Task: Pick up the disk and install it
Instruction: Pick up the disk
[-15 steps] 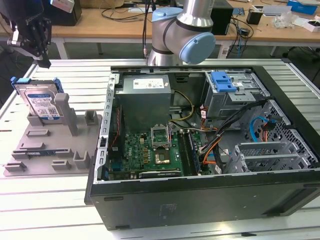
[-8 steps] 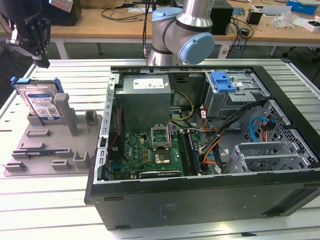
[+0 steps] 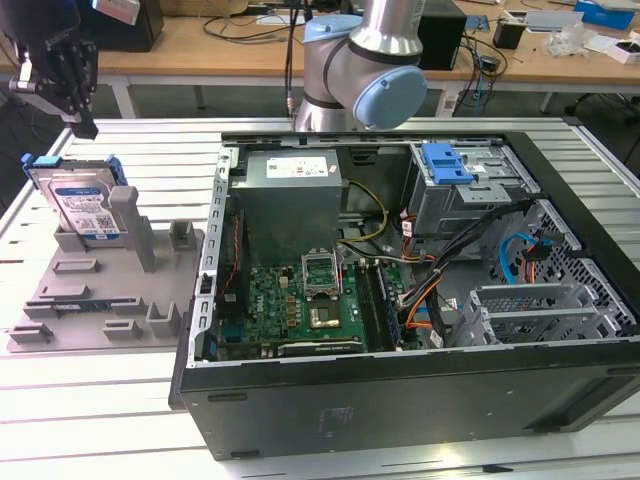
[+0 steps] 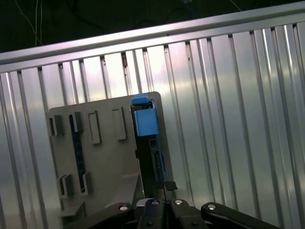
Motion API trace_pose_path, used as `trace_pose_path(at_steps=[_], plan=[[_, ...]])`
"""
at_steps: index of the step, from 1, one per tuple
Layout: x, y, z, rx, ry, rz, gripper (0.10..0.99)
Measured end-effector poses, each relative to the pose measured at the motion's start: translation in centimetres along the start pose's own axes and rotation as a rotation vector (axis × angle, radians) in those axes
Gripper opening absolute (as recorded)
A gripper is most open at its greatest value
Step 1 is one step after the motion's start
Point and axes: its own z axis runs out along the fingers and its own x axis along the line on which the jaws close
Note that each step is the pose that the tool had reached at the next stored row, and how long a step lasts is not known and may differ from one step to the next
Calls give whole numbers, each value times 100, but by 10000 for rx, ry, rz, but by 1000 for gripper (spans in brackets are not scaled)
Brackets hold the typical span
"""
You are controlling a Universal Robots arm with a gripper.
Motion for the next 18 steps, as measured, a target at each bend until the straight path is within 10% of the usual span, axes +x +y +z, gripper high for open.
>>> trace_pose_path(at_steps=[8, 13, 18], plan=[[20, 131, 14, -2, -67, -173, 114], [42, 252, 17, -3, -95, -273, 416], [59, 356, 22, -2, -100, -357, 482]])
